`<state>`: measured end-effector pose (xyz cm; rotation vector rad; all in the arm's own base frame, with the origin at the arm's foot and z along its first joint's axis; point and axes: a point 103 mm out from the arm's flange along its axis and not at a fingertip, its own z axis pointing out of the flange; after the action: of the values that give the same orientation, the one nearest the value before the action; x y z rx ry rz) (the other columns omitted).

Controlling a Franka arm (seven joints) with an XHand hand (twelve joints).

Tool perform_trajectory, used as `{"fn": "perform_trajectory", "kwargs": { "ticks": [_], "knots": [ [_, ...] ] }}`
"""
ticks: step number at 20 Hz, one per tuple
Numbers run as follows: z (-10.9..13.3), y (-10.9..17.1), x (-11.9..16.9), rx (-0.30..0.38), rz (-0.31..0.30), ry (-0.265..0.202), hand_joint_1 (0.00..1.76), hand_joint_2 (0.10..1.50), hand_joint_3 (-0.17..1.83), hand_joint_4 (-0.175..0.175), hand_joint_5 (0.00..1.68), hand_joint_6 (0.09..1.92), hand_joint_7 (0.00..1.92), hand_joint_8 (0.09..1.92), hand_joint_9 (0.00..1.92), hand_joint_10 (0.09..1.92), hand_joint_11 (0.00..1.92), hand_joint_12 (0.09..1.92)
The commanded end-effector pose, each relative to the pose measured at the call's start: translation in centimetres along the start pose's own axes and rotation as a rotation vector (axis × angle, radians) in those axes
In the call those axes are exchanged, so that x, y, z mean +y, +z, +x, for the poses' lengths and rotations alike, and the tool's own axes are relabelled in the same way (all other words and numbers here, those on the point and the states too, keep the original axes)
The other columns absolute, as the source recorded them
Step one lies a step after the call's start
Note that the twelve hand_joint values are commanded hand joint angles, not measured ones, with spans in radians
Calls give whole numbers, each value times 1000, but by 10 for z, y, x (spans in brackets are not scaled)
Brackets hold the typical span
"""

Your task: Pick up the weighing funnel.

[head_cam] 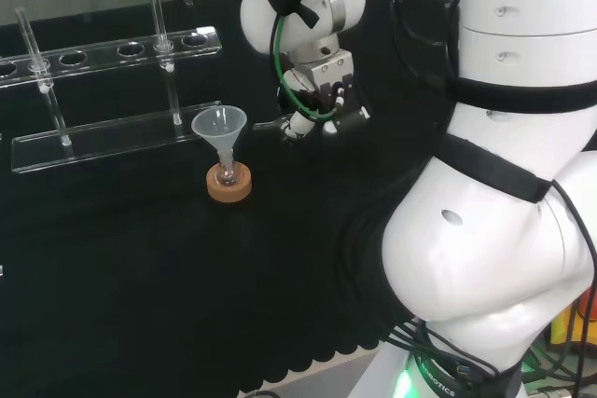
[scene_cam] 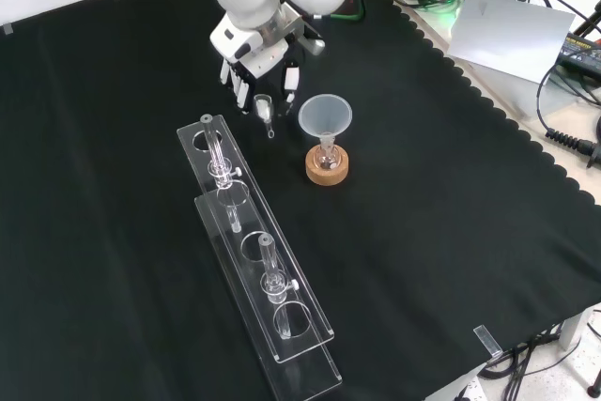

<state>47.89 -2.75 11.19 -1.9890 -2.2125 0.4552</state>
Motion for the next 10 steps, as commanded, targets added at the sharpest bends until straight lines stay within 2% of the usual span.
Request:
{"fn": "perform_trajectory", "kwargs": {
  "ticks": [1,7,10],
  "knots": [
    [-19,-15,-22,9,-28,34,1093,823,414,175,1175,753,1136,484,1276,242,865,1067],
    [-23,-52,-48,-34,-41,58,1094,821,416,174,1177,751,1135,483,1281,241,868,1066],
    [-31,-66,-62,-84,-48,71,1094,821,416,174,1178,750,1135,482,1282,240,869,1065]
  ]
}}
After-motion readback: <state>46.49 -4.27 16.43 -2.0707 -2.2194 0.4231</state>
